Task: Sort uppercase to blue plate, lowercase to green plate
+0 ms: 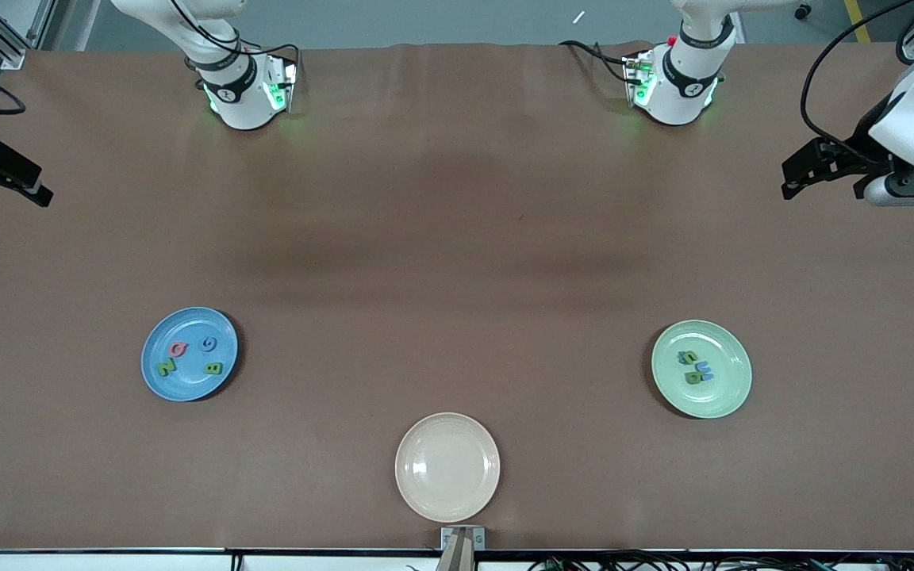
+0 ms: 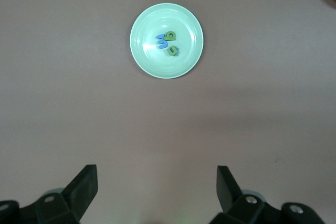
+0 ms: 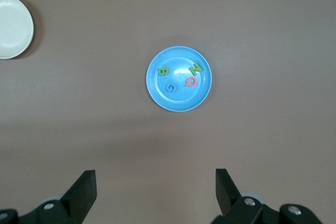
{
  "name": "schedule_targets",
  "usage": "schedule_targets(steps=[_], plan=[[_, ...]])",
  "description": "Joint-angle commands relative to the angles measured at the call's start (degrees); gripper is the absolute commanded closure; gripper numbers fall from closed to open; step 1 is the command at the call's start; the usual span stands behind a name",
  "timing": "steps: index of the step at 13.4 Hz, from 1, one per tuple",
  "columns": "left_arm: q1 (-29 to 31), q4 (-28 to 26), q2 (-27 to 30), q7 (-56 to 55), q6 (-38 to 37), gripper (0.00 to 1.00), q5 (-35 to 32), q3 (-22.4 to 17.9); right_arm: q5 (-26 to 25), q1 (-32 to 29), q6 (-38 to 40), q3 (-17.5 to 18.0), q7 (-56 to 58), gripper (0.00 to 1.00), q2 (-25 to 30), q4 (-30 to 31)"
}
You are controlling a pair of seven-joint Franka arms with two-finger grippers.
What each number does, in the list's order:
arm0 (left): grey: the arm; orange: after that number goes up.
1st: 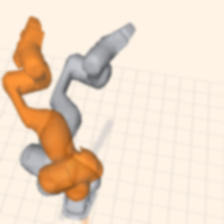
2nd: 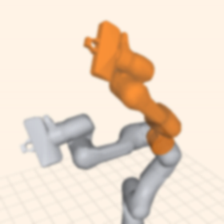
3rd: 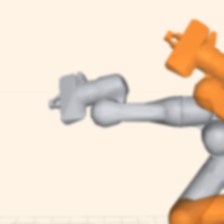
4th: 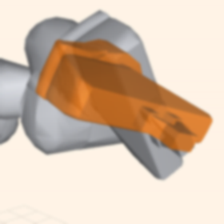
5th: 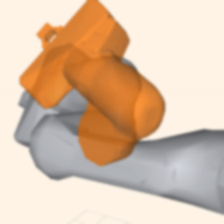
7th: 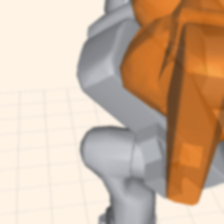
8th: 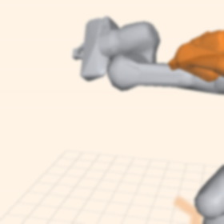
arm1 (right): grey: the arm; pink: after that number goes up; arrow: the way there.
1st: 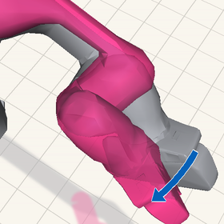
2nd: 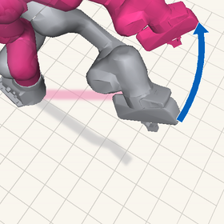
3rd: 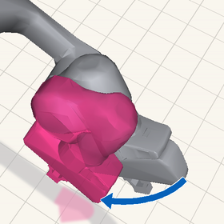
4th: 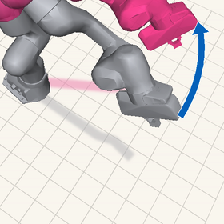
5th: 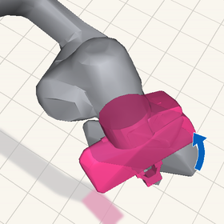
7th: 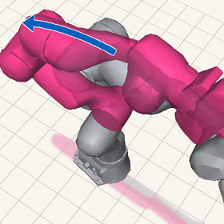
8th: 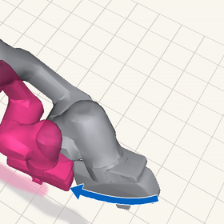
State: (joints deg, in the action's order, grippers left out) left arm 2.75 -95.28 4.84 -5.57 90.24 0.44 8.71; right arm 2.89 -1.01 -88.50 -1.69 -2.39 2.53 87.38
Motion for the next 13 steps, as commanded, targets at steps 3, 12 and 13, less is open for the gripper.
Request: schedule_targets(steps=[3,12,13], plan=[[0.1,2.9,-0.7,0.8,-0.1,0.0,0.4,-0.2,-1.3,-0.2,-2.1,0.6,1.3,0.0,1.3,4.1],[-0.3,3.0,-1.2,0.6,-1.4,0.0,0.1,-0.2,-3.2,0.3,-1.4,0.5,1.1,0.0,1.7,3.9],[-0.4,3.0,-1.2,0.6,-1.4,0.0,0.1,-0.2,-3.2,0.3,-1.4,0.5,1.1,0.0,1.7,4.0]])
